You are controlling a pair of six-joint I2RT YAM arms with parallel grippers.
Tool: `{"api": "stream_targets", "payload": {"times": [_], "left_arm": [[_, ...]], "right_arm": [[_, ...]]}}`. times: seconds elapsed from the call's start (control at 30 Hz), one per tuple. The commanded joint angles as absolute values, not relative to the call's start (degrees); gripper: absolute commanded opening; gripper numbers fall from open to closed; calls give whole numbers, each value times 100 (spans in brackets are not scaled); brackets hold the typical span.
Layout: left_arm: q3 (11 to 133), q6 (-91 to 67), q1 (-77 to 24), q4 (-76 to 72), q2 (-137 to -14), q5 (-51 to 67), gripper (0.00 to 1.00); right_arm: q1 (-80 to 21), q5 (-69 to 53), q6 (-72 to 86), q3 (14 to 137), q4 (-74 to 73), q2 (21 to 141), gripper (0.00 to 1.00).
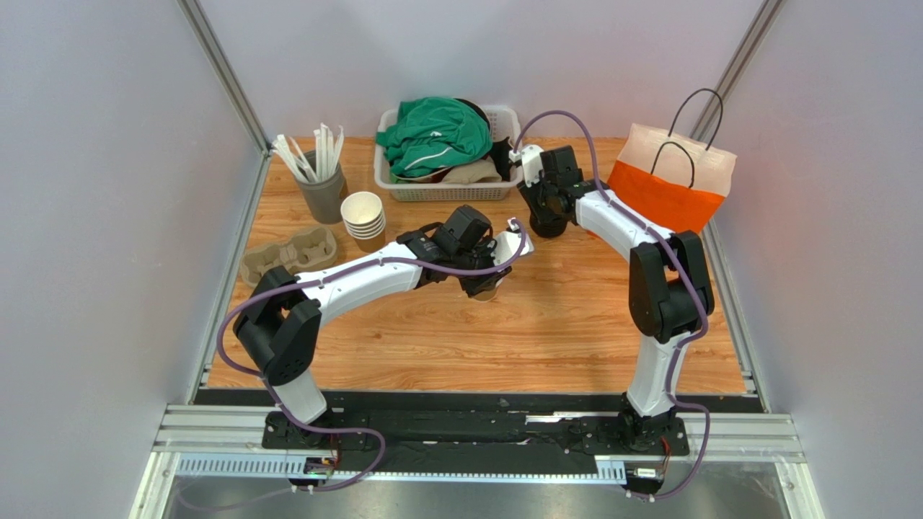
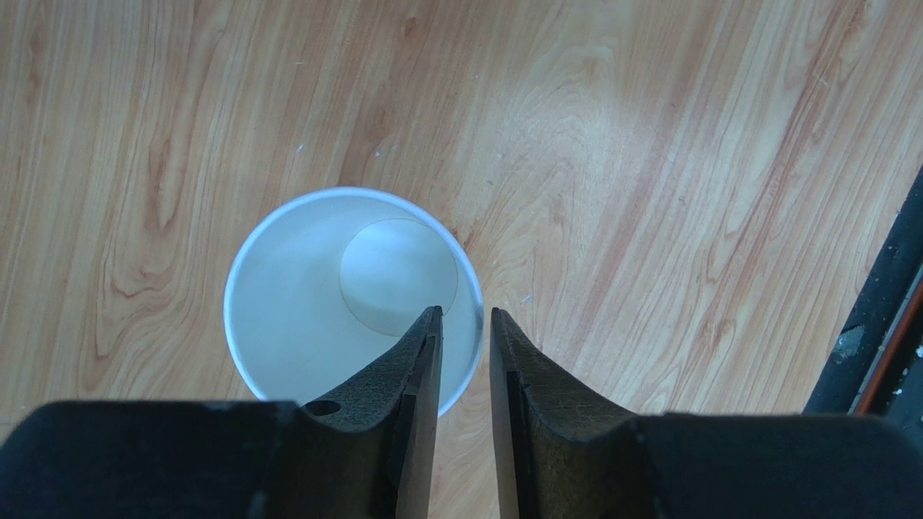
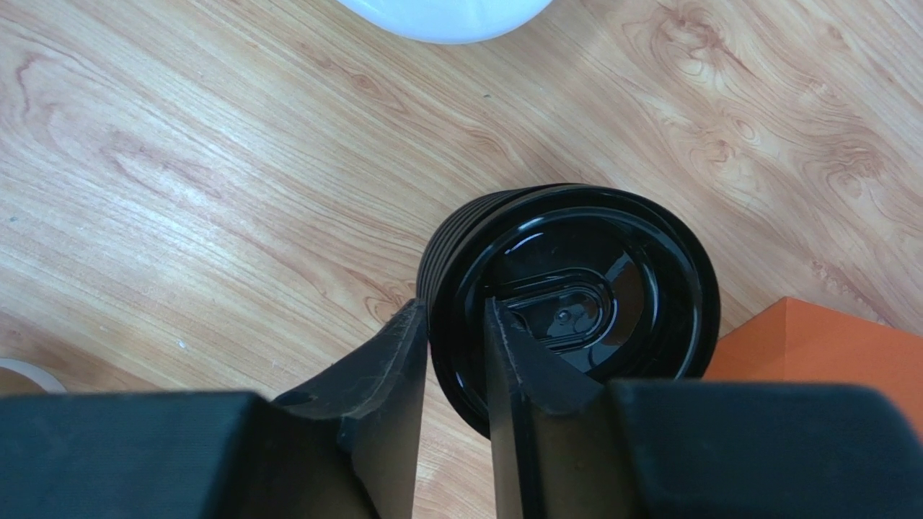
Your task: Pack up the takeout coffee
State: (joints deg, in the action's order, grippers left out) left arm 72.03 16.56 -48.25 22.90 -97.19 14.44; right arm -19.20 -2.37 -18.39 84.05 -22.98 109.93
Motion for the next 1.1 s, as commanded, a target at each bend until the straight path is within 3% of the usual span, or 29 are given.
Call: {"api": "stream_targets", "payload": {"times": [0.0,0.17,0.7,1.0,1.07], "left_arm": [[7286,1635,-4843,2145,-9642,1424,32],[7313,1670,-4852,2127,-9510,1301,33],[7400,1696,-4843,2162,-9343,1134,33],[7427,1652,-4843,2136,-9290,967,33],[7514,1652,-4808,2153,-9255,888,38]], "right_arm": [[-1907,-114,-1775,8499,-2136,11039,28],[-1916,-132,-1775,8490,-2136,10969,18],[-1890,-413,-1617,8551,-2276,10617,21],[-1872,-422,-1582,8569,-2329,10398,17],[-1846,-422,-1600,8587,-2329,10319,17]]}}
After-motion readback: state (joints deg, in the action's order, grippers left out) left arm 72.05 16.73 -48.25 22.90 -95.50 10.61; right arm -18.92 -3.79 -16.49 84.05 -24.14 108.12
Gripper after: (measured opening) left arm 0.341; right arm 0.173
